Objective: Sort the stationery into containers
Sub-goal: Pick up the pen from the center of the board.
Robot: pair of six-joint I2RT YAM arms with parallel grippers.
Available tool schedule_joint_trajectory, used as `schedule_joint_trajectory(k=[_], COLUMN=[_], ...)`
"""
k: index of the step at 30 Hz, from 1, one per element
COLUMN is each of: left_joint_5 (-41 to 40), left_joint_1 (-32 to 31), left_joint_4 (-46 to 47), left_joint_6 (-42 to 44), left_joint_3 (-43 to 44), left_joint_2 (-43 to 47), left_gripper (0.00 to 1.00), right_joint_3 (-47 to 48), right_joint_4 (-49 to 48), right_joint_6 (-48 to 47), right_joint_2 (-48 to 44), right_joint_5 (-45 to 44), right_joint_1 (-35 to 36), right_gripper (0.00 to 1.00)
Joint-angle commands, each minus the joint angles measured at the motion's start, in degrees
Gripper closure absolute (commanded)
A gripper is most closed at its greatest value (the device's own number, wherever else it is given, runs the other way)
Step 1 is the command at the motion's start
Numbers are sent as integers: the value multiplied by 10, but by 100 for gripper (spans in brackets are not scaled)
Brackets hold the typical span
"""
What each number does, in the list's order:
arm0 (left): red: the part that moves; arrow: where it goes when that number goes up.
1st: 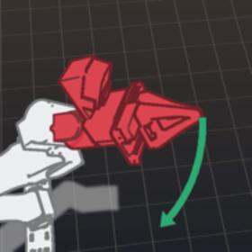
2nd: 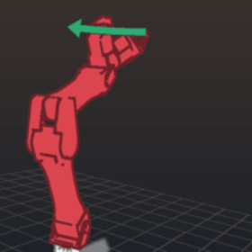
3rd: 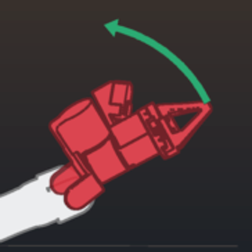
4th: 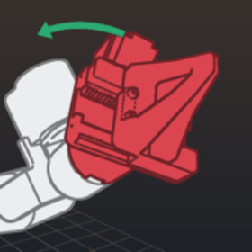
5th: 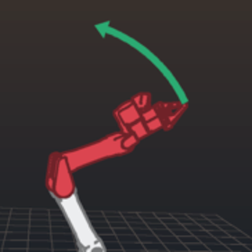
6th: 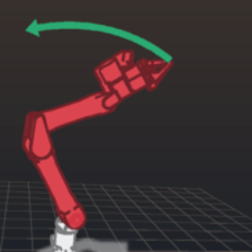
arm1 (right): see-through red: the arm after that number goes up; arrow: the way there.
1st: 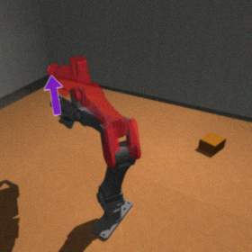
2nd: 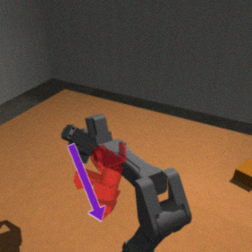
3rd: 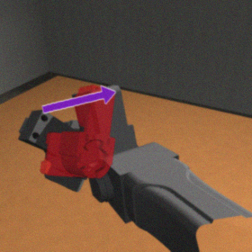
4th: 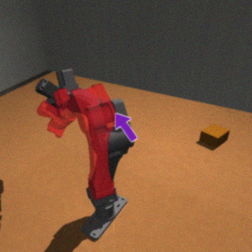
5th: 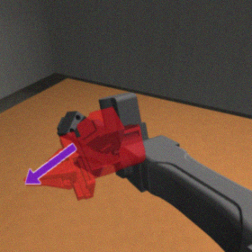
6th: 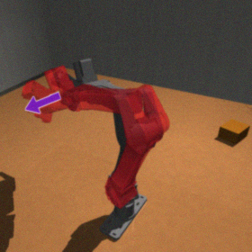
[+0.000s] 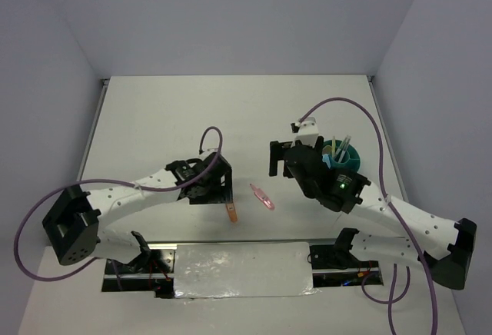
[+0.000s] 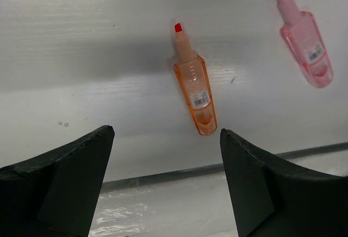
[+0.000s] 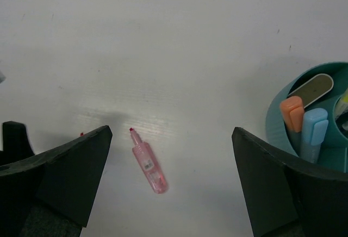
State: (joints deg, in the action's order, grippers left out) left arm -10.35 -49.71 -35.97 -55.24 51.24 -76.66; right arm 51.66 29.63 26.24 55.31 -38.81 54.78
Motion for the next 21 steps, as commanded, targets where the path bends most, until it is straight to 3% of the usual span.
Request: schedule_joint_trajectory(k=[1, 9, 15, 21], left_joint_5=[-46, -79, -84, -71], left_joint_1=[-24, -36, -43, -62], left_joint_4=[1, -20, -45, -44], left_joint_6=[-60, -87, -108, -137], left_joint_3=[25, 104, 139, 129], left_joint_2=[-42, -183, -245, -259], left_gripper=[8, 11, 25, 47], right_joint_3=[-6, 11, 3, 26], right_joint_4=[31, 69, 85, 94], right_joint_6=[45, 35, 43, 18], right_joint_2=[-22, -60, -94, -103], right_joint_5=[-8, -4, 1, -26], right_joint_1=[19, 39, 59, 88], right_gripper=[0, 0, 0, 0])
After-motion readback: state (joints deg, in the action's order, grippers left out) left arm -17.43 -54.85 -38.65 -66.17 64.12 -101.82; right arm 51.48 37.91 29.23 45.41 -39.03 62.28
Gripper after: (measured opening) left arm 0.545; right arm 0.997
